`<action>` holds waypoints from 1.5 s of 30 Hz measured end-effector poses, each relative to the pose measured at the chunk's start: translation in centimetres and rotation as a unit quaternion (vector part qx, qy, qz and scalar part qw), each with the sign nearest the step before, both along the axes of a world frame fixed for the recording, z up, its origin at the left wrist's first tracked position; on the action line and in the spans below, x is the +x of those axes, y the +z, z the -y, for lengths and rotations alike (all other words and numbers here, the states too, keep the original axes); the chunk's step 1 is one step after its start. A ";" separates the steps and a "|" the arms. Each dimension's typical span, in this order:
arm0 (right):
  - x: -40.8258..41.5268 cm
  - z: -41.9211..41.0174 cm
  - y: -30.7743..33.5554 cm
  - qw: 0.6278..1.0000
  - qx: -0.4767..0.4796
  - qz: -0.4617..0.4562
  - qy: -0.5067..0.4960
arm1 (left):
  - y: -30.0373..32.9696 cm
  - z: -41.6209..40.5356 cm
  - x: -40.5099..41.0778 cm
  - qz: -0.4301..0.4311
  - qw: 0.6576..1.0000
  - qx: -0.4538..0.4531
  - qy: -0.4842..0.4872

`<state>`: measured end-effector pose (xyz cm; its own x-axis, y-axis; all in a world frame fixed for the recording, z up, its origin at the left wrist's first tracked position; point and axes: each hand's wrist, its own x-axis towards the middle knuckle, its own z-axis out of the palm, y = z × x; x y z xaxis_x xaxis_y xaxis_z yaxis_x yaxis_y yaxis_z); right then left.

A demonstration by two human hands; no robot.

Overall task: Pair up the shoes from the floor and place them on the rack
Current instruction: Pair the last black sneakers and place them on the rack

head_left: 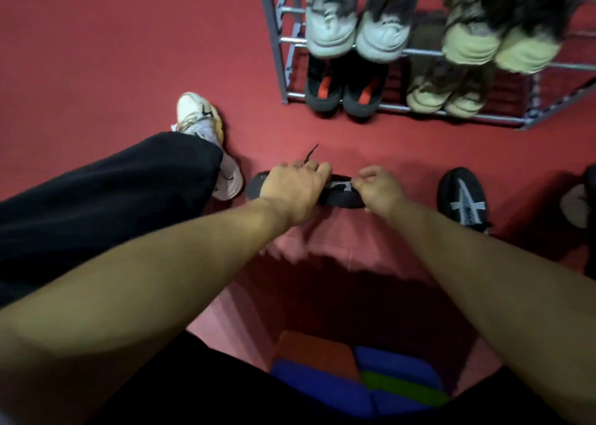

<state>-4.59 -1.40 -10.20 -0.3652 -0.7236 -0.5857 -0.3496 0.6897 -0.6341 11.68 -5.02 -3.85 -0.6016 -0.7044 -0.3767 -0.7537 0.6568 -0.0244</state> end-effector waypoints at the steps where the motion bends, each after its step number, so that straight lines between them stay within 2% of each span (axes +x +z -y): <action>1: -1.3 -0.4 0.1 0.999 0.017 -0.024 -0.034 | -1.5 -0.8 -1.2 -0.028 0.999 -0.016 0.030; 2: -2.5 -0.9 0.1 0.997 0.039 -0.032 -0.060 | -2.9 -1.8 -2.5 -0.061 0.996 -0.016 0.066; 4: -4.1 -3.1 0.0 0.995 0.090 -0.025 -0.042 | -5.8 -4.7 -4.9 -0.133 0.977 0.059 0.154; 6: -5.3 -5.9 -0.6 0.993 0.116 -0.012 0.005 | -8.0 -7.7 -6.7 -0.155 0.956 0.144 0.201; 7: -5.8 -7.3 -0.8 0.993 0.118 -0.007 0.023 | -8.7 -8.9 -7.2 -0.152 0.955 0.159 0.197; 10: -7.4 -9.6 -1.0 0.992 0.118 -0.039 0.031 | -9.7 -9.8 -6.7 -0.194 0.953 0.119 0.202; 13: -8.6 -10.1 -1.0 0.992 0.077 -0.101 -0.015 | -9.7 -8.1 -5.7 -0.293 0.904 0.026 0.309; 15: -9.4 -10.1 -1.0 0.985 0.053 -0.157 -0.049 | -10.0 -6.7 -4.7 -0.289 0.878 0.007 0.383; 16: -10.1 -10.3 -1.0 0.979 0.049 -0.188 -0.066 | -10.5 -6.0 -4.3 -0.264 0.870 0.027 0.416; 19: -12.5 -11.4 -1.3 0.948 0.069 -0.280 -0.135 | -13.4 -5.0 -2.1 -0.151 0.855 0.168 0.467; 21: -13.9 -12.3 -1.6 0.921 0.151 -0.312 -0.180 | -14.3 -5.3 -1.5 -0.128 0.849 0.210 0.467; 24: -15.3 -13.7 -3.5 0.902 0.278 -0.228 -0.238 | -13.7 -5.5 -1.9 -0.118 0.860 0.189 0.459; 27: -15.4 -14.8 -5.0 0.919 0.312 -0.134 -0.203 | -13.0 -5.2 -2.5 -0.089 0.863 0.192 0.459; 31: -14.1 -14.1 -5.4 0.952 0.236 -0.097 -0.168 | -14.3 -5.7 -2.9 -0.084 0.835 0.305 0.449; 35: -10.7 -11.3 -4.2 0.977 0.152 -0.052 -0.140 | -14.1 -6.9 -3.5 -0.110 0.849 0.229 0.463; 37: -8.7 -10.0 -2.6 0.983 0.123 -0.031 -0.129 | -13.8 -7.3 -3.6 -0.128 0.844 0.223 0.471; 38: -7.7 -9.6 -2.0 0.983 0.127 -0.009 -0.130 | -13.9 -7.2 -3.7 -0.148 0.828 0.233 0.489; 41: -6.0 -9.5 -1.9 0.968 0.160 0.093 -0.172 | -13.6 -7.1 -4.2 -0.254 0.726 0.297 0.565; 42: -5.9 -9.6 -1.8 0.960 0.166 0.118 -0.192 | -13.5 -7.0 -4.2 -0.275 0.703 0.311 0.578; 45: -7.0 -9.6 -0.7 0.945 0.160 0.167 -0.231 | -11.7 -6.6 -4.2 -0.287 0.639 0.386 0.600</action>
<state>-11.57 8.21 -10.92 -0.3540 -0.2987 -0.8862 0.2188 0.8949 -0.3890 7.52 1.59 -15.51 0.0030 -0.5258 -0.8506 -0.4644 -0.7540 0.4645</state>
